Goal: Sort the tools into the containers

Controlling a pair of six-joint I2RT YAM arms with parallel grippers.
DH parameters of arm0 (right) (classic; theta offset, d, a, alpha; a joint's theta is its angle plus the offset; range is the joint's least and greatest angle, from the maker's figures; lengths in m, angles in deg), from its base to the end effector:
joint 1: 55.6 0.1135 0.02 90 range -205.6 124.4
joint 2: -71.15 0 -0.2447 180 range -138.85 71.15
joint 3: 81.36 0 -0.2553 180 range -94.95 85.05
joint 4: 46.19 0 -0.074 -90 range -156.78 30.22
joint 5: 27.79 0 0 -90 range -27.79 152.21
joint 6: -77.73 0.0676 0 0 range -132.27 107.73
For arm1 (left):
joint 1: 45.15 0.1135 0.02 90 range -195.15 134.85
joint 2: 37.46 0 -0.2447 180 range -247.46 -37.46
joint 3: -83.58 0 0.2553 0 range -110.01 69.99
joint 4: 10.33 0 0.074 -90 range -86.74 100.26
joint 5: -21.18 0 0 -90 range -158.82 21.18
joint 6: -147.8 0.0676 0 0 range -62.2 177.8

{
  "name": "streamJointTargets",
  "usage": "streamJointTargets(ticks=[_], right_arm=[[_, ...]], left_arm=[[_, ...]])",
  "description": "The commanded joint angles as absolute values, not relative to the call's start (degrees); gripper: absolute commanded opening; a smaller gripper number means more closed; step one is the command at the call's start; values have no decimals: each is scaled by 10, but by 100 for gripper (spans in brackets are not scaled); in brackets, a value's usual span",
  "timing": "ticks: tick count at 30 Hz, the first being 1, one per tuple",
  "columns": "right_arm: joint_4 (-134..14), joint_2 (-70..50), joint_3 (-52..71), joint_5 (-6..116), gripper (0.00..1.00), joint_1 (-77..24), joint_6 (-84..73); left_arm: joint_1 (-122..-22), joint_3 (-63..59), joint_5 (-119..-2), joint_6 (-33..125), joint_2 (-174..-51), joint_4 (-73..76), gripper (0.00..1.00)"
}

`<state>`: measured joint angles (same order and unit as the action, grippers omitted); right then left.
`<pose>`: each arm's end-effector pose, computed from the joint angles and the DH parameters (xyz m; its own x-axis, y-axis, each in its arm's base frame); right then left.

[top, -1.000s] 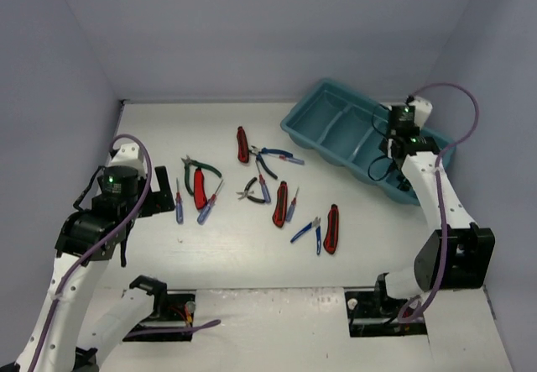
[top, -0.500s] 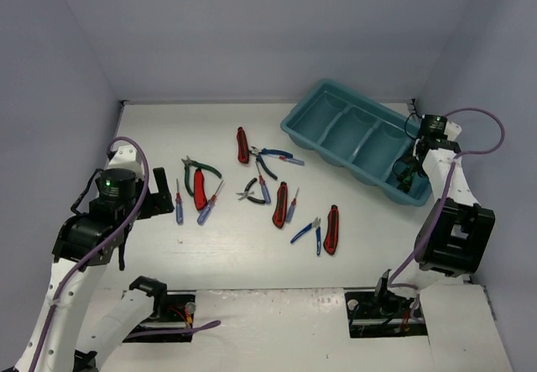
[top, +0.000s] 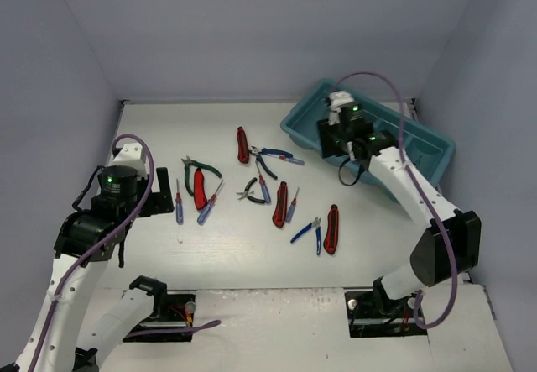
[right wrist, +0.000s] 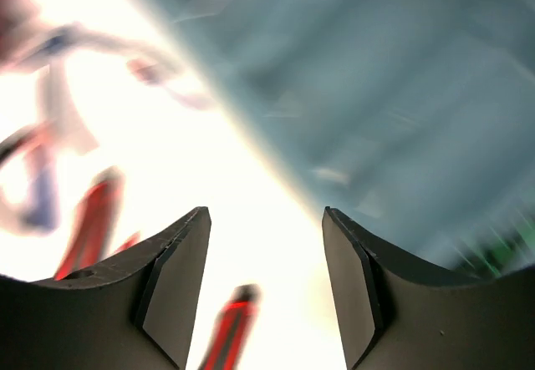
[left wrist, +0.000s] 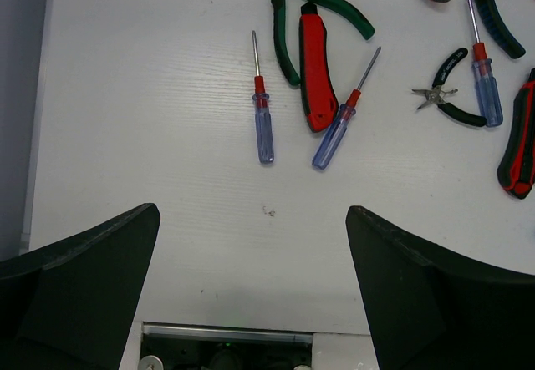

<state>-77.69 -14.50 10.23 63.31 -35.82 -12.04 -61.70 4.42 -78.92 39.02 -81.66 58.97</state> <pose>0.3586 0.1276 0.3017 -0.4538 -0.1589 -0.8768 -0.3207 0.9472 -0.0057 0.1662 -0.0370 0.3511 -0.5575 -0.1650 -0.8136 -0.0400 0.9843 -0.1722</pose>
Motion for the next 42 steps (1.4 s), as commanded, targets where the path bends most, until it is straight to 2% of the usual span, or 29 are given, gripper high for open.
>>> streamJointTargets(ticks=[1, 7, 12, 32, 35, 42], right_arm=[[-780, -179, 77, 577, 53, -242, -222], [-782, -274, 40, 567, 52, -114, -241], [-782, -357, -6, 564, 50, -69, -243], [-782, -504, -53, 562, 48, -66, -258], [-782, -507, -51, 552, 40, -66, -258], [-784, -485, -42, 516, 8, -64, -241]], left_arm=[[-618, 16, -782, 423, -824, 574, 92], [-618, 23, -781, 428, -815, 577, 92], [-618, 30, -784, 422, -810, 577, 92], [-618, 35, -786, 409, -811, 578, 92], [-618, 34, -786, 408, -810, 578, 92], [-618, 28, -786, 404, -816, 578, 92]])
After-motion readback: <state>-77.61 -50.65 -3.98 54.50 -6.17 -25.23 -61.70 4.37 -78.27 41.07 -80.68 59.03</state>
